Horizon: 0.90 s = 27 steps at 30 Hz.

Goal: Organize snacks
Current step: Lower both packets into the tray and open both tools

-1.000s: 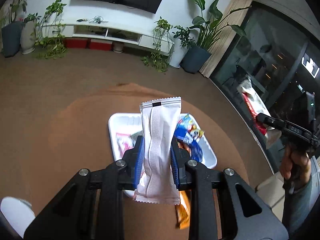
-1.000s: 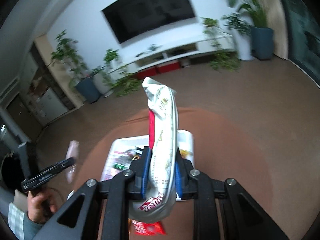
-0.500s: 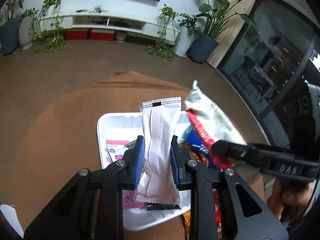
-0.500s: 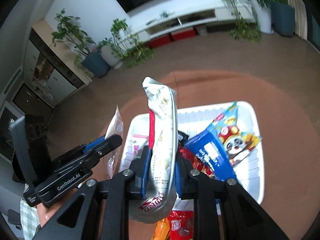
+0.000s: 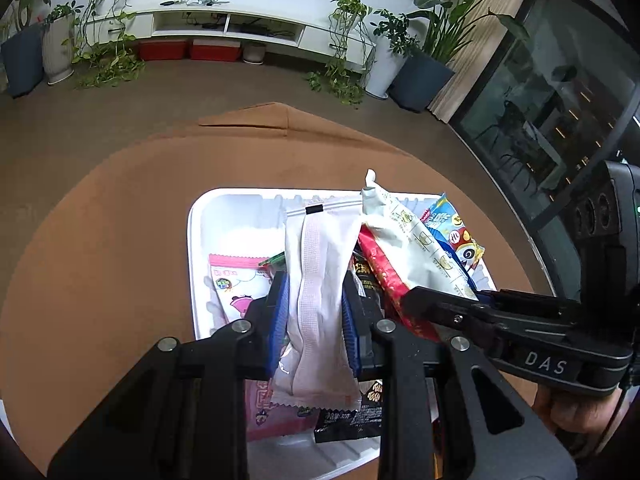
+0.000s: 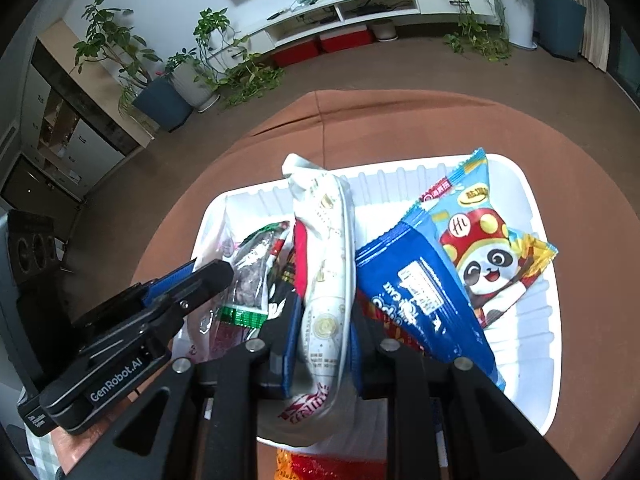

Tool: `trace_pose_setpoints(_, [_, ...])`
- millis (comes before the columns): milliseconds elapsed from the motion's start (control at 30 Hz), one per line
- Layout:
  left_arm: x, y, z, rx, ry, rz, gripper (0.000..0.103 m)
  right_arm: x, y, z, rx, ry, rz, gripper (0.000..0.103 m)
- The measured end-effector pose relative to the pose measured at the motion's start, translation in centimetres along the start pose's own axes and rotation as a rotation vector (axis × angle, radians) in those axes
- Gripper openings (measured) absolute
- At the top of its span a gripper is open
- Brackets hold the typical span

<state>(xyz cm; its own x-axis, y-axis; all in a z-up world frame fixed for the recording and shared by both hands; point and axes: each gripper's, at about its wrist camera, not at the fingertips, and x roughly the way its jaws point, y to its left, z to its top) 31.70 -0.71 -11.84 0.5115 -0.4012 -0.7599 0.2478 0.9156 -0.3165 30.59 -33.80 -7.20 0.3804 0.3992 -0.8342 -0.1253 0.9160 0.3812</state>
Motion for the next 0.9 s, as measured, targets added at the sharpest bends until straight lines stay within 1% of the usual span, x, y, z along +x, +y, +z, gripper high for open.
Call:
trace_pose_setpoints(100, [0.0, -0.4, -0.3, 0.004, 0.005, 0.006, 0.025, 0.0, 0.4, -0.3, -0.004, 0.008, -0.008, 0.025])
trace_pose_setpoints(133, [0.0, -0.4, -0.2, 0.001, 0.008, 0.006, 0.025, 0.1, 0.4, -0.3, -0.012, 0.014, -0.011, 0.028])
trace_pose_setpoints(233, [0.2, -0.9, -0.2, 0.001, 0.008, 0.014, 0.031, 0.5, 0.6, -0.4, -0.024, 0.025, -0.029, 0.029])
trace_pose_setpoints(267, [0.3, -1.0, -0.3, 0.004, 0.01, 0.016, 0.038, 0.5, 0.6, -0.5, -0.027, 0.026, -0.033, 0.029])
trace_pose_setpoints(300, [0.4, -1.1, -0.4, 0.007, 0.013, 0.021, 0.054, 0.6, 0.6, -0.5, -0.03, 0.027, -0.038, 0.029])
trace_pose_setpoints(333, [0.5, -1.1, -0.4, 0.007, 0.014, 0.024, 0.06, 0.6, 0.5, -0.5, -0.031, 0.028, -0.041, 0.03])
trace_pose_setpoints(367, [0.5, -1.1, -0.5, 0.005, 0.01, 0.024, 0.062, 0.6, 0.4, -0.5, -0.027, 0.027, -0.043, 0.031])
trace_pose_setpoints(500, [0.4, -1.2, -0.5, 0.002, 0.0, 0.016, 0.062, 0.3, 0.3, -0.6, -0.032, 0.016, -0.044, 0.031])
trace_pose_setpoints(567, [-0.1, -1.1, -0.6, 0.0, -0.008, 0.01, 0.062, 0.0, 0.2, -0.5, -0.034, 0.009, -0.045, 0.034])
trace_pose_setpoints(633, [-0.9, -1.0, -0.8, -0.003, -0.021, 0.007, 0.065, -0.5, 0.3, -0.4, -0.033, -0.004, -0.043, 0.037])
trace_pose_setpoints(700, [-1.7, -1.1, -1.0, -0.01, -0.031, 0.006, 0.07, -1.0, 0.3, -0.3, -0.034, -0.017, -0.045, 0.039])
trace_pose_setpoints(800, [-2.8, -1.0, -1.1, -0.022, -0.056, 0.011, 0.075, -2.0, 0.4, -0.4, -0.032, -0.042, -0.048, 0.048])
trace_pose_setpoints(833, [-2.9, -1.1, -1.1, -0.025, -0.064, 0.014, 0.076, -2.2, 0.5, -0.3, -0.031, -0.047, -0.05, 0.053])
trace_pose_setpoints(867, [-3.3, -1.1, -1.2, -0.027, -0.074, 0.019, 0.085, -2.5, 0.4, -0.3, -0.03, -0.055, -0.053, 0.059])
trace_pose_setpoints(900, [-3.8, -1.2, -1.3, -0.023, -0.084, 0.031, 0.099, -3.0, 0.2, -0.3, -0.028, -0.076, -0.054, 0.064])
